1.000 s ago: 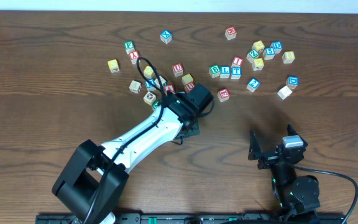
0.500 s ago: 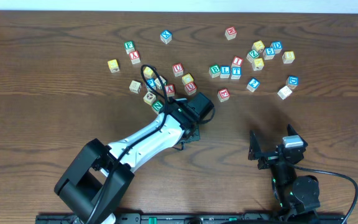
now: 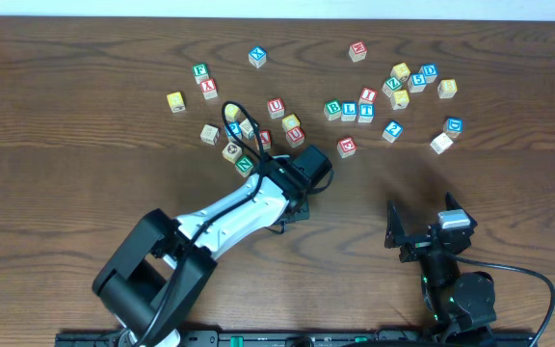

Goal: Spell out ROBOT
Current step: 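Lower the O block to the right of the R block and adjust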

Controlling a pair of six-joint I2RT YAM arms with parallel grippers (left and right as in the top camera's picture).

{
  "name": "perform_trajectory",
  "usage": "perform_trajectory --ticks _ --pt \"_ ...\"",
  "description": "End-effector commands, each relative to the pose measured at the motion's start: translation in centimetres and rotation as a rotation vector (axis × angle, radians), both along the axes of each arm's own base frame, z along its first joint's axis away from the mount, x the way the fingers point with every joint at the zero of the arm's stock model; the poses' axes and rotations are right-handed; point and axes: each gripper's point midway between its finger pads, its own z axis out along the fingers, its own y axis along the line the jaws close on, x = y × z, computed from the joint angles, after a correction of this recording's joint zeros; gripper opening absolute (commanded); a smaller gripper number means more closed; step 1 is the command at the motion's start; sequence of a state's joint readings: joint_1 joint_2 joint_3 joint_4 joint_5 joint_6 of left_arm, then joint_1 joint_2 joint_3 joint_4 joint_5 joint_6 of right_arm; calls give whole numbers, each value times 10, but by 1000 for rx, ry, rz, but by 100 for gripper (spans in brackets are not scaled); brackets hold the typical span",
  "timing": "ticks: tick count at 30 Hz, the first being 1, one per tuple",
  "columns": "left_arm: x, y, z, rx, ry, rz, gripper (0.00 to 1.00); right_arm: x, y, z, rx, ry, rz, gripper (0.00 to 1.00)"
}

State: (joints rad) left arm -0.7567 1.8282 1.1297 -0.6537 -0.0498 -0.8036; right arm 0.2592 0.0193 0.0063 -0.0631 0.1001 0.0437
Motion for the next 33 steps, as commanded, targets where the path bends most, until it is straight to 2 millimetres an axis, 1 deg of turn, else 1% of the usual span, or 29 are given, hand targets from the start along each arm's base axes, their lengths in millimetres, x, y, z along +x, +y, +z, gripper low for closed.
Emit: perform_trajectory --ticks 1,3,7,14,33 --pt "-6 8 -11 42 23 -11 8 0 -1 -2 -9 4 -4 99" --pt "-6 8 -11 46 26 -11 8 0 -1 -2 -9 4 -4 99" --pt "-5 16 -11 87 10 -6 8 0 -1 -1 -8 4 -4 99" --pt "-8 20 -12 100 23 -7 8 0 -1 -2 -9 4 -4 99" --pt "-9 25 -12 125 23 -6 8 0 -1 -2 -9 4 -4 99"
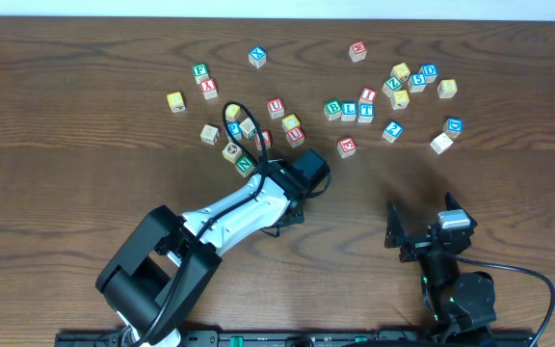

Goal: Spell out ROBOT
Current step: 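Lower the O block to the right of the R block and adjust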

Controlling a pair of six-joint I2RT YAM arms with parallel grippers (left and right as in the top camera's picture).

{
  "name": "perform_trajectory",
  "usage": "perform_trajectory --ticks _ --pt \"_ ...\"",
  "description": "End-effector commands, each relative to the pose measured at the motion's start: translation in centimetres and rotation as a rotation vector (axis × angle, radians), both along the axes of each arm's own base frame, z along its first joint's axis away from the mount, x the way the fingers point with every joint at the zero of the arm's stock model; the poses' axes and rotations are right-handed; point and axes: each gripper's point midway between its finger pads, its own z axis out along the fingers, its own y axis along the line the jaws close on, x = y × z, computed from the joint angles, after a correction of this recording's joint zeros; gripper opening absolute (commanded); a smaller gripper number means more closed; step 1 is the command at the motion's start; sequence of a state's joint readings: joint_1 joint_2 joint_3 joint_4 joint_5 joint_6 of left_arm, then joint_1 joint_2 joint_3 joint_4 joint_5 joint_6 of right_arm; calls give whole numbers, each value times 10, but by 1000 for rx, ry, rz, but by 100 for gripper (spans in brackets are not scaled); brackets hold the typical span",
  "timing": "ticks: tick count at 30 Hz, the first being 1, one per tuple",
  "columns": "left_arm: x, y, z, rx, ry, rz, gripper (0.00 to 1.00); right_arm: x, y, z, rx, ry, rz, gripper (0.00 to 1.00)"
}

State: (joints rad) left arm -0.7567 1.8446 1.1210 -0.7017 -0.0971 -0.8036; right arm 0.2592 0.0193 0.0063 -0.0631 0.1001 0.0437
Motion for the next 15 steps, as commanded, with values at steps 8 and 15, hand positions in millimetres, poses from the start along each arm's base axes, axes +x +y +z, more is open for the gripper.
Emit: perform_trajectory --ticks 8,15 --pt "-4 11 -4 57 5 -11 8 0 -1 -1 -8 4 -4 99" --pt "-4 16 -3 79 5 -10 8 0 -2 -2 -9 4 -4 99"
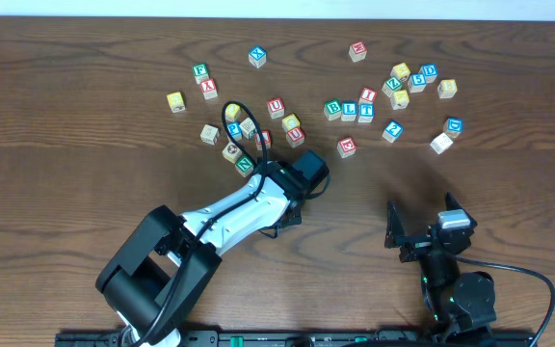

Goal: Spell out ROBOT
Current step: 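Lower the O block to the right of the R block and adjust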

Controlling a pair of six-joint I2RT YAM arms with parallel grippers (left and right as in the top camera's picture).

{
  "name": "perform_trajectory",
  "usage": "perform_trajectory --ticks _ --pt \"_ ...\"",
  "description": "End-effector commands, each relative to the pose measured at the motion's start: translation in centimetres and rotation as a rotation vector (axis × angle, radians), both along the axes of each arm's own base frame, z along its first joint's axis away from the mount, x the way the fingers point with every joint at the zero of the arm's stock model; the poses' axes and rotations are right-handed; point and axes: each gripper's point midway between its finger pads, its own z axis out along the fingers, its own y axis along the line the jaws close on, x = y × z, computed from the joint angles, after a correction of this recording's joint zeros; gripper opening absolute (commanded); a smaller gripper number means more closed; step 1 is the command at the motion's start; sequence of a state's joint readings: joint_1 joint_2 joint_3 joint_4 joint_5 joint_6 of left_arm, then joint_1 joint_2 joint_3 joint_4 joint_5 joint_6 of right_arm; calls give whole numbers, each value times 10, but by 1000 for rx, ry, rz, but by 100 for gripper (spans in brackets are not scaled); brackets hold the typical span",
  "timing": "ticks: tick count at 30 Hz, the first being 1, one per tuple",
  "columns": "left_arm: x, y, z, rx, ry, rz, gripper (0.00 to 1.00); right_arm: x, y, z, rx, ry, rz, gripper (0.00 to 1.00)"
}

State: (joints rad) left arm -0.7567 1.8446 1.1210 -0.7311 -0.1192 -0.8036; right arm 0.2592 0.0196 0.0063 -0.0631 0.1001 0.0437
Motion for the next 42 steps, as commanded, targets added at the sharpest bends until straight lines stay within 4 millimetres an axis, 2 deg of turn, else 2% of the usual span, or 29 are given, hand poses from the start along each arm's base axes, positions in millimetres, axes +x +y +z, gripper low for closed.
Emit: perform_trajectory --ticks 1,42 --pt "-2 8 -4 45 1 -12 8 0 -1 -1 -8 4 -4 99" --pt "-12 18 -3 83 41 -12 8 0 -1 -1 -8 4 -4 99"
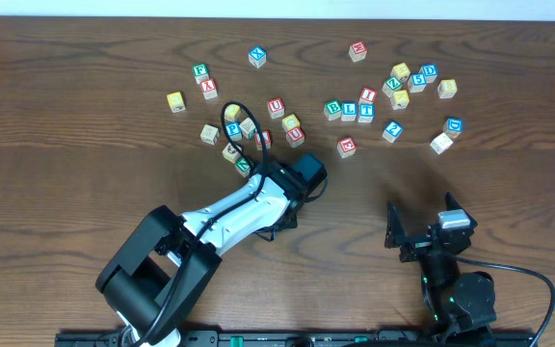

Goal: Spell out ROBOT
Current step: 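Lower the O block to the right of the R block and adjust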

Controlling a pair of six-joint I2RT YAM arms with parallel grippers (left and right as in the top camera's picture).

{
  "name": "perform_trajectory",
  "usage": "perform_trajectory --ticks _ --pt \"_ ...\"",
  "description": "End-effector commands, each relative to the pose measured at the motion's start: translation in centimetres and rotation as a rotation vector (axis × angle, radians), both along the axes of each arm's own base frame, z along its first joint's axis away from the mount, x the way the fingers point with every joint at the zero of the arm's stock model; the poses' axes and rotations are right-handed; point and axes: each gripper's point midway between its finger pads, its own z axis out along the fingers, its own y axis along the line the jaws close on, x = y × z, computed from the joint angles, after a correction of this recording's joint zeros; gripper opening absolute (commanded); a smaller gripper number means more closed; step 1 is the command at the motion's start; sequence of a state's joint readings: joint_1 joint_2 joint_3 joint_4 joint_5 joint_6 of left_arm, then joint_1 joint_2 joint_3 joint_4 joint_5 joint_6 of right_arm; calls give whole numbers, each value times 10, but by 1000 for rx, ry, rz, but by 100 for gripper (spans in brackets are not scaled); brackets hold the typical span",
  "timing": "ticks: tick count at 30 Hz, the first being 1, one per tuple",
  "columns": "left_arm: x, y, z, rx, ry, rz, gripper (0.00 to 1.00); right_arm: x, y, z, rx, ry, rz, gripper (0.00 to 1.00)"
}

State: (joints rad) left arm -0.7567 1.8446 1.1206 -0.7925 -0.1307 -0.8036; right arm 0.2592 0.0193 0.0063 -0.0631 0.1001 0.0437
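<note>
Lettered wooden blocks lie scattered over the far half of the table. A short row of a green block [333, 109], another green block [350, 111] and a blue T block [366, 113] sits right of centre. My left gripper [276, 170] hangs over a tight cluster, beside a green block [242, 165] and a red block [263, 138]. Its fingers are hidden under the wrist. My right gripper [422, 218] rests open and empty at the near right.
A red U block [276, 106], a blue P block [233, 130] and a lone red block [346, 146] lie around the left wrist. More blocks crowd the far right [400, 71] and far left [200, 71]. A black cable [227, 116] loops over the cluster.
The left wrist has shifted a little to the left, and it now covers part of the green block at the cluster's near edge. The right arm has not moved.
The left wrist hovered at the near right edge of the centre cluster in every earlier moment. Each time it stood slightly further left and closer to the blocks. No block has visibly changed place. The right arm stayed parked with its gripper open.
</note>
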Motion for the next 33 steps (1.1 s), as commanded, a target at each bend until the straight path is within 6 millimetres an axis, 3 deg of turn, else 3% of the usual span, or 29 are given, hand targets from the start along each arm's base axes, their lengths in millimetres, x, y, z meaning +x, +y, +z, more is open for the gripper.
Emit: perform_trajectory --ticks 1,11,33 --pt "-2 6 -4 30 2 -13 8 0 -1 -2 -9 4 -4 99" --pt "10 -6 -4 -16 -48 -12 8 0 -1 -2 -9 4 -4 99" --pt "23 6 1 57 -122 -11 8 0 -1 -2 -9 4 -4 99"
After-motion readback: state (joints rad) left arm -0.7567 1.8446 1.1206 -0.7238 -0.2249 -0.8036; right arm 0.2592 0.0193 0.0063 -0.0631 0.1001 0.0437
